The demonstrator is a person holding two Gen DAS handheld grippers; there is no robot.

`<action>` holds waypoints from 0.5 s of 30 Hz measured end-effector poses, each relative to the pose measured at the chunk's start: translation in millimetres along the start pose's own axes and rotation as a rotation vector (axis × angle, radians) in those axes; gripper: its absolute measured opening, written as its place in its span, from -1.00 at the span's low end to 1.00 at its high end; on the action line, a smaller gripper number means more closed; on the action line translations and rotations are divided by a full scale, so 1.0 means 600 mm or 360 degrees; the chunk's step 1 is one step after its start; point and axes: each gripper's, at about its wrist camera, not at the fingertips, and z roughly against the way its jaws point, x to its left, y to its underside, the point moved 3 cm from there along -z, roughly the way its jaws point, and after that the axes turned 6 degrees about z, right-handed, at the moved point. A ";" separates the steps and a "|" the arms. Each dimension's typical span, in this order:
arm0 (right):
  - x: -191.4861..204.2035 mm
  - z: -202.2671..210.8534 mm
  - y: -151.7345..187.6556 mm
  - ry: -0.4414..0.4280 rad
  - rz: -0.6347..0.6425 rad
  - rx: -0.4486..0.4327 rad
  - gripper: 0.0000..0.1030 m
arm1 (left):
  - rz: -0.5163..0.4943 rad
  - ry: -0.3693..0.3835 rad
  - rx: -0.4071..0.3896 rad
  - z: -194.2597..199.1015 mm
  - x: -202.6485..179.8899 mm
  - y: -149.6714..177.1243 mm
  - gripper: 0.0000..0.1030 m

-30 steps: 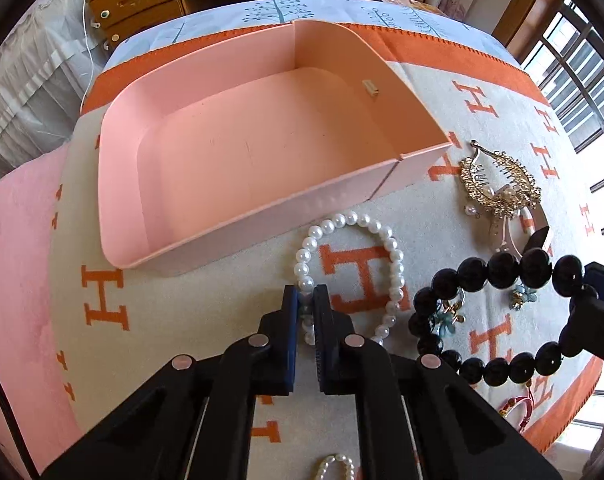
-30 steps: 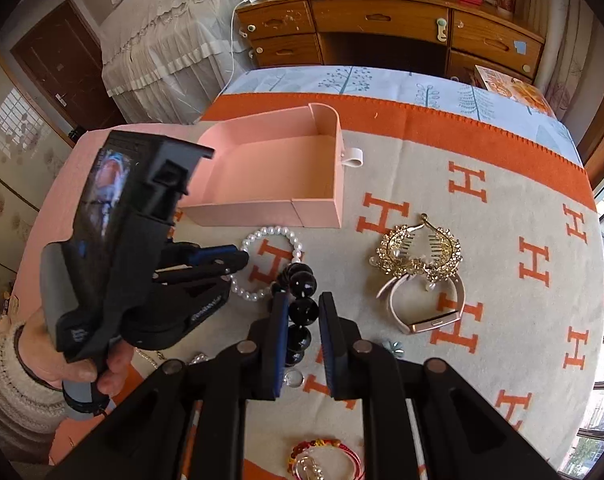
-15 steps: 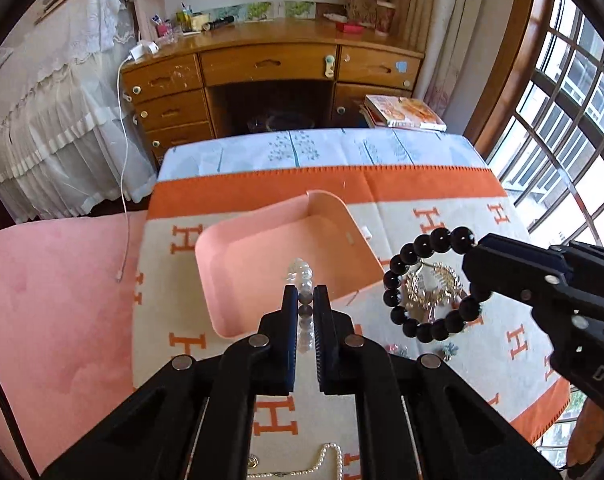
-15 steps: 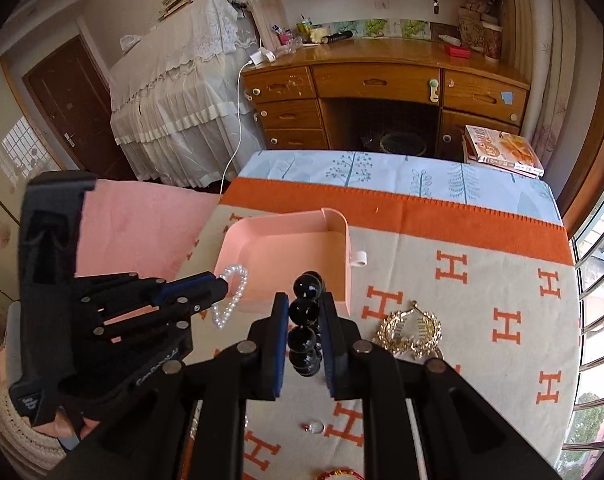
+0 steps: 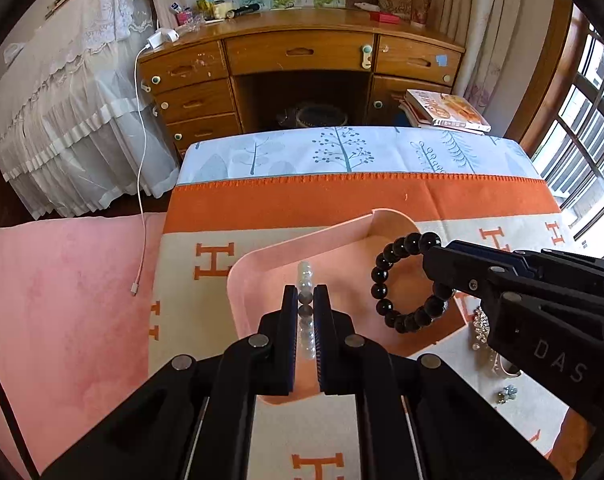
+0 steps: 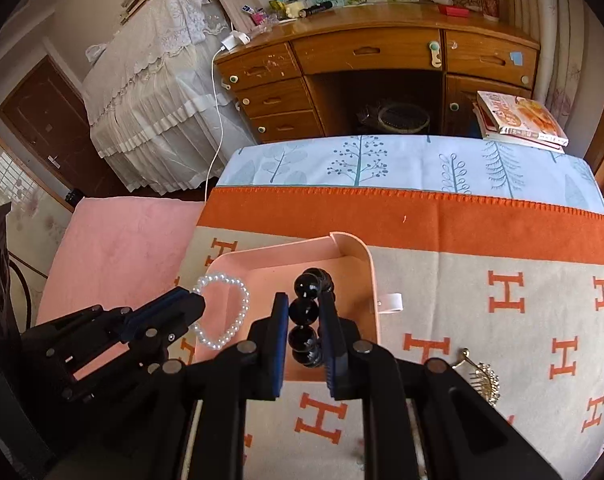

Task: Organize jewelry
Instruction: 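Lower both bracelets into the pink box and open both tools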

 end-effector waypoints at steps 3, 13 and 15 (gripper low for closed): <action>-0.008 -0.032 0.002 0.0040 -0.0021 0.0105 -0.69 | -0.0012 0.0003 0.0035 -0.026 0.004 0.006 -0.75; -0.001 -0.019 0.025 0.0043 0.0093 0.0138 -0.61 | -0.0060 -0.0022 -0.0038 -0.008 0.019 0.019 0.22; 0.001 -0.005 0.030 0.0028 0.0104 0.0116 -0.61 | -0.0066 -0.0034 -0.0052 0.003 0.022 0.021 0.22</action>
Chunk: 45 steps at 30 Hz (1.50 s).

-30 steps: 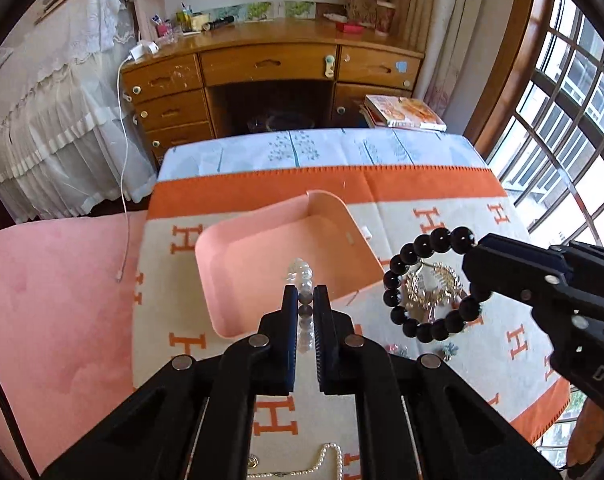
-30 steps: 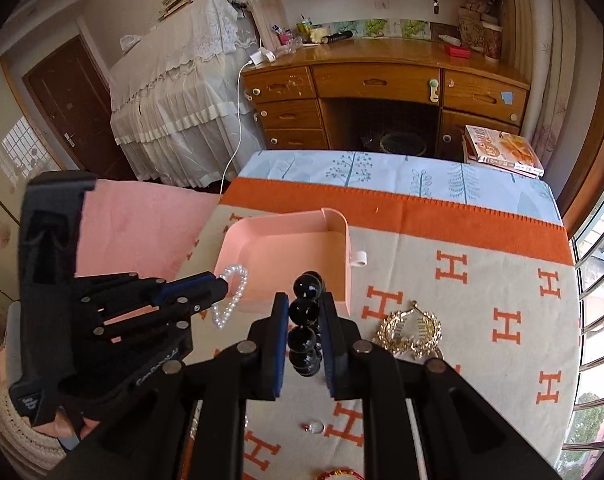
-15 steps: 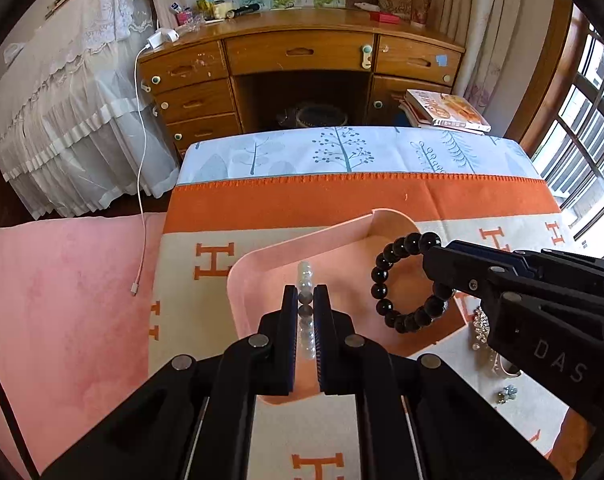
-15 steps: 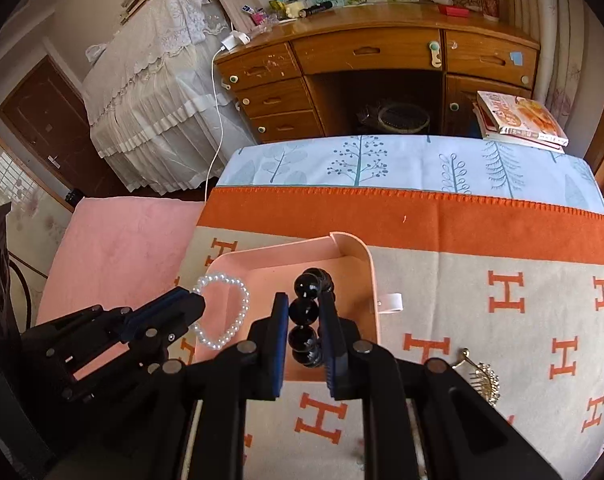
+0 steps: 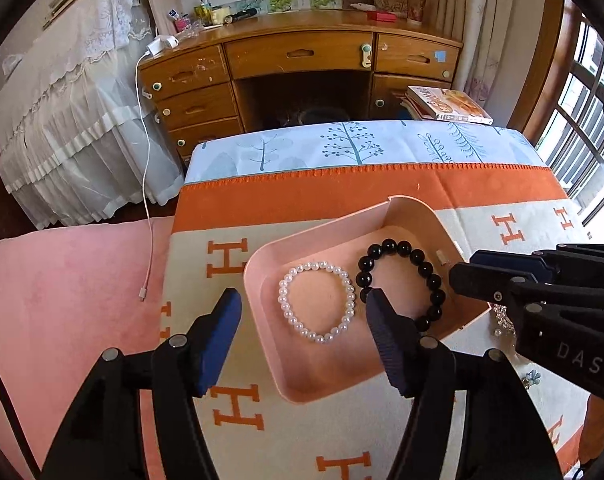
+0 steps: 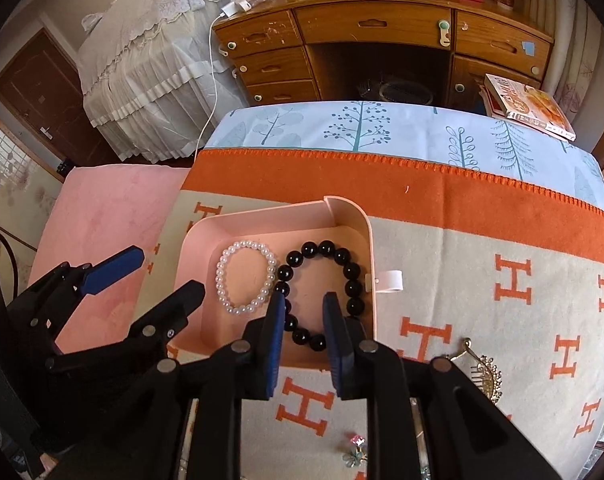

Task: Organize jewelry
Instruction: 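Lower both bracelets into the pink box and open both tools, then lift both tools out of the pink box and back over the blanket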

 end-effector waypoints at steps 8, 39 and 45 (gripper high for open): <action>0.022 0.069 0.037 0.0089 0.0122 -0.0072 -0.61 | -0.0010 -0.0030 -0.0065 0.063 0.005 0.023 0.35; 0.014 0.194 0.349 0.0030 0.0105 -0.0024 -0.18 | -0.0180 0.0203 -0.0050 0.233 -0.067 0.293 0.72; -0.003 0.131 0.384 0.0020 0.0009 0.0141 -0.18 | -0.0176 0.0235 0.0114 0.176 -0.086 0.352 0.72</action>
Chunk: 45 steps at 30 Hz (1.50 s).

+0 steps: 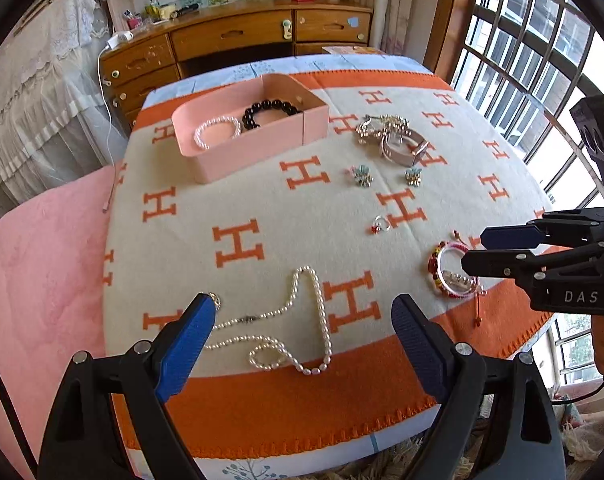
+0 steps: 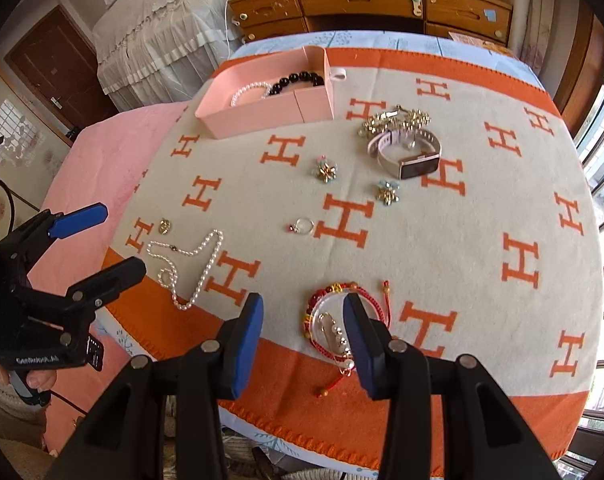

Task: Organize jewelry
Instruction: 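Lift both tools out of the pink box and back over the blanket, then grasp the long pearl necklace with the left tool while the right tool reaches the red string bracelet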

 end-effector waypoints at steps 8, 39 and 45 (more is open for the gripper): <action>-0.018 -0.073 -0.006 0.0014 -0.0102 0.0152 -0.18 | 0.0073 -0.0002 0.0158 -0.056 0.015 0.035 0.72; -0.017 0.054 -0.032 -0.0159 -0.0089 -0.0192 -0.99 | 0.0056 0.0056 0.0516 -0.139 -0.023 -0.011 -0.34; -0.021 0.036 -0.021 -0.0184 -0.0079 -0.0143 -0.99 | 0.0034 -0.0005 0.0519 -0.156 -0.033 -0.012 -0.36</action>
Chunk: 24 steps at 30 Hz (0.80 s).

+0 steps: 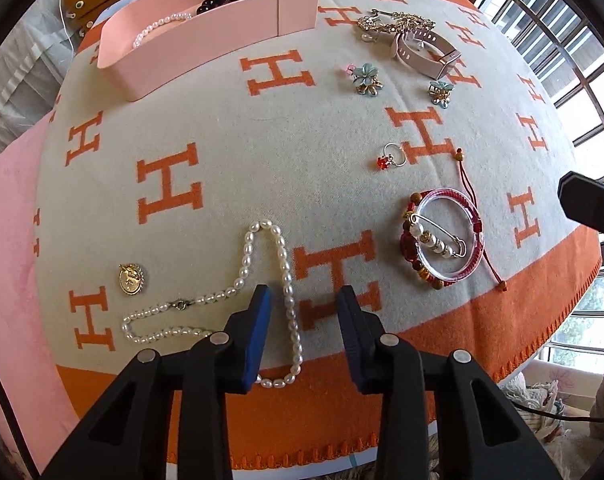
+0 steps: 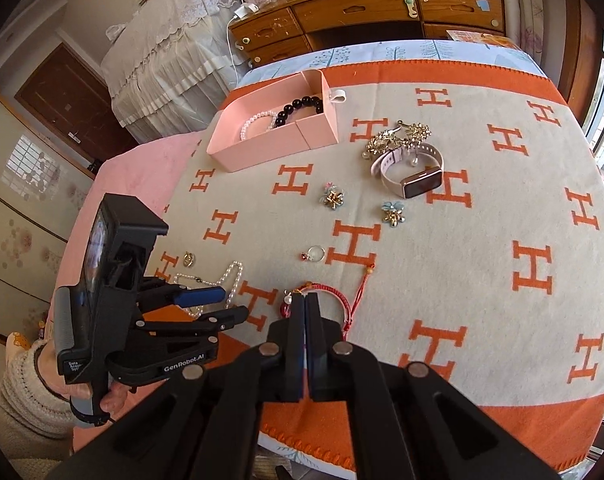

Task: Organize jewelry
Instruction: 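Grasp the long pearl necklace with the left tool while the right tool reaches the red string bracelet, then grasp the gold pin with the right tool while the left tool lifts the necklace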

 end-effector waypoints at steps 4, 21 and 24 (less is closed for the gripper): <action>0.001 -0.014 0.012 -0.0041 0.0010 0.0053 -0.99 | 0.0032 0.0029 -0.0040 -0.002 -0.010 -0.001 -0.95; 0.010 -0.127 0.008 0.0026 0.0227 0.0238 -0.40 | 0.0238 0.0207 -0.0224 0.086 0.030 0.006 -0.95; 0.015 -0.135 0.005 0.0037 0.0273 0.0224 -0.41 | 0.0256 0.0223 -0.0237 0.094 0.043 0.007 -0.95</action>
